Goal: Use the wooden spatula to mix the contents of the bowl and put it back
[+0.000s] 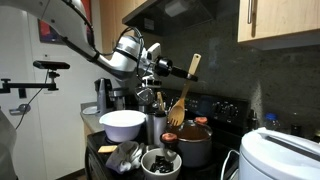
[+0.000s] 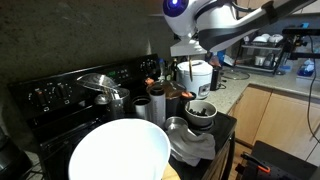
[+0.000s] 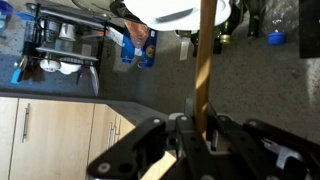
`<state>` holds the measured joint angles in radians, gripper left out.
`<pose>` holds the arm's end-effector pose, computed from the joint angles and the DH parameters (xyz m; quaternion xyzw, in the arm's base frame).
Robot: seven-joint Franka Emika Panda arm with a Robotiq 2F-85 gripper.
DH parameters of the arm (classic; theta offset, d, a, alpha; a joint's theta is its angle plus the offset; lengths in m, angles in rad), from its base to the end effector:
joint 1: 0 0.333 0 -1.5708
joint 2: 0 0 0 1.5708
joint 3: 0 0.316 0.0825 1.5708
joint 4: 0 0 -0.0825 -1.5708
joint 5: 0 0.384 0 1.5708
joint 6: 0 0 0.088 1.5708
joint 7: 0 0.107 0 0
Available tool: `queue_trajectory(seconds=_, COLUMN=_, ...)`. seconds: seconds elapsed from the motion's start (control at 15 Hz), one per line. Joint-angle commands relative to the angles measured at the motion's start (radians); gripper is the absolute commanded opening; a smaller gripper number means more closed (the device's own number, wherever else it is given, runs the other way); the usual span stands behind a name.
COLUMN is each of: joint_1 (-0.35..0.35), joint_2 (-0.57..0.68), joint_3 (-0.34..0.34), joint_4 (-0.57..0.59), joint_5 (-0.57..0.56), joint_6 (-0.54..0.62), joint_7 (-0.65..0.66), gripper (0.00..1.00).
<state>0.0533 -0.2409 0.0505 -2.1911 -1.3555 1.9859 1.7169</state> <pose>0.5053 -0.0069 0.5363 0.7115 -0.3923 0.4676 0.3482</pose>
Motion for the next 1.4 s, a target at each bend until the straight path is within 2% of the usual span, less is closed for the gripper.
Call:
queue_trajectory(seconds=0.0, joint_1=0.026, joint_2=-0.002, joint_3=0.032, joint_4=0.125, joint_5=-0.040, joint_6=0.023, joint_7=0.015, gripper=0.03)
queue_trajectory(seconds=0.27, joint_1=0.042, joint_2=0.116, joint_3=0.042, joint_4=0.329, joint_5=-0.053, joint_6=0.109, joint_7=0.025, gripper=0.03)
queue_trajectory(seconds=0.47, joint_1=0.049, joint_2=0.199, joint_3=0.047, joint_4=0.424, joint_5=-0.047, joint_6=0.210, joint_7=0.037, gripper=0.03)
queue_trajectory(seconds=0.87, joint_1=0.042, joint_2=0.375, joint_3=0.038, joint_4=0.529, joint_5=-0.043, joint_6=0.412, joint_7=0.098, gripper=0.03)
queue_trajectory(seconds=1.33, joint_1=0.031, joint_2=0.500, joint_3=0.038, joint_4=0.582, joint_5=0.055, joint_6=0.579, joint_7=0.084, gripper=0.03)
